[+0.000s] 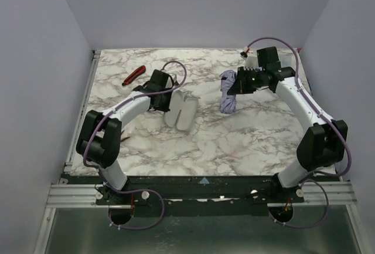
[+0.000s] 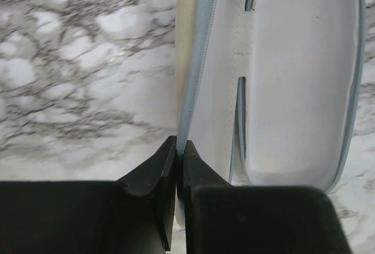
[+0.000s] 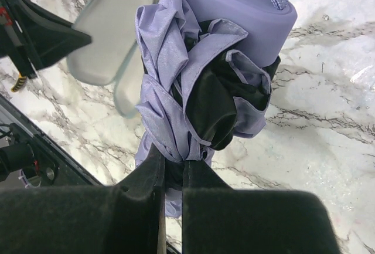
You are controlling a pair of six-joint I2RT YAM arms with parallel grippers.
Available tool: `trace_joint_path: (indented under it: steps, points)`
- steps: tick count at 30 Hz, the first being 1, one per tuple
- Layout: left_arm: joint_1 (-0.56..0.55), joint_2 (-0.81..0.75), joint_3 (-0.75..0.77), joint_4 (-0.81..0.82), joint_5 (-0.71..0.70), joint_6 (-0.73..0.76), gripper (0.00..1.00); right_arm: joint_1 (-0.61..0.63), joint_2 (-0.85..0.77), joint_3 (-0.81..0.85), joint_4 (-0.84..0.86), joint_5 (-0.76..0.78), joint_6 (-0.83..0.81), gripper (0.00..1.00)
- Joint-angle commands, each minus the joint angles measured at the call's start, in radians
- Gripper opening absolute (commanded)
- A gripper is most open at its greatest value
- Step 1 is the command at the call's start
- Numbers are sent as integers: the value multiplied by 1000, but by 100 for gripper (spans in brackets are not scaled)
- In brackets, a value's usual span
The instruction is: Open the umbrella
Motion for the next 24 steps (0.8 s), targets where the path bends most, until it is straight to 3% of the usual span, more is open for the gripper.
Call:
trace_joint_path:
  steps: [1,11,24]
  points:
    - [102,12,54,-206,-88,117,10,4,-15,28,33,-52,-27,0]
    - [318,30,113,-370,-152,312,8,1,12,20,72,-77,-21,0]
    - [649,53,81,-250,-275,495,10,1,5,-1,64,-124,-64,0]
